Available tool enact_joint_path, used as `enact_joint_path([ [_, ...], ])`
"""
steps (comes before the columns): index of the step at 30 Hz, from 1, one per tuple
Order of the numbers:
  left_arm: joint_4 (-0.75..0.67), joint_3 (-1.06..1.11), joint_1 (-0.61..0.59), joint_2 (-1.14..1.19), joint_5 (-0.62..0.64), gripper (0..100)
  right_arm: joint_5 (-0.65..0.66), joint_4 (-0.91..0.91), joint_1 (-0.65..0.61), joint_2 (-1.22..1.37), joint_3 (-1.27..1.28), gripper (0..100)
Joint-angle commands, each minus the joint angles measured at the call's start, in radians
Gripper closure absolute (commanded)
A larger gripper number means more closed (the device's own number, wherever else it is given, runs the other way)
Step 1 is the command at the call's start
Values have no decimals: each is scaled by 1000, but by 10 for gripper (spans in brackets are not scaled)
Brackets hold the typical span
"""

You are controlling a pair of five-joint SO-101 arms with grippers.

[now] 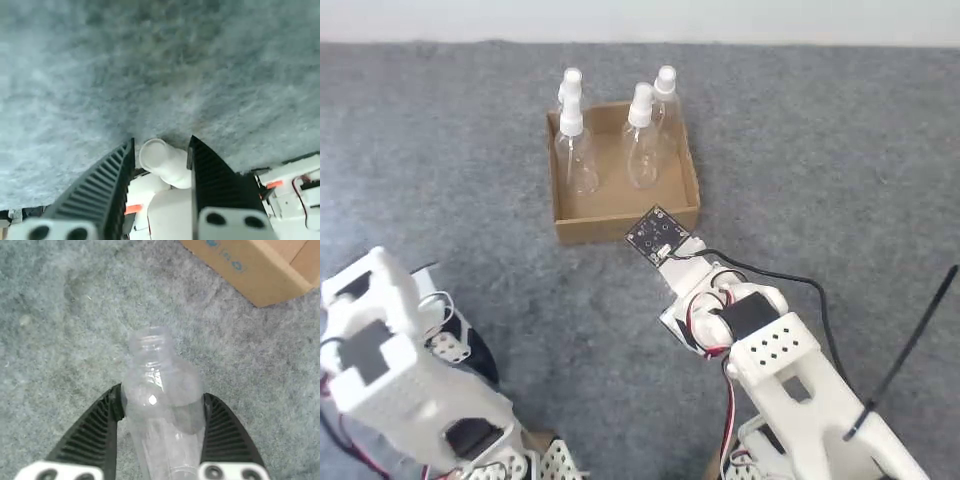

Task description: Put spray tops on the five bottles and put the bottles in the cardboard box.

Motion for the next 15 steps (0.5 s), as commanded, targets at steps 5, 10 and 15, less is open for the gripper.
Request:
enact_joint_path([
  [5, 31, -58, 3, 75, -64, 841, 0, -25, 44, -10, -14, 923],
  [10, 31, -59, 2, 72, -66, 874, 0, -25, 44, -10, -14, 923],
  [15, 37, -61, 2, 63, -66, 990, 0, -25, 44, -10, -14, 923],
])
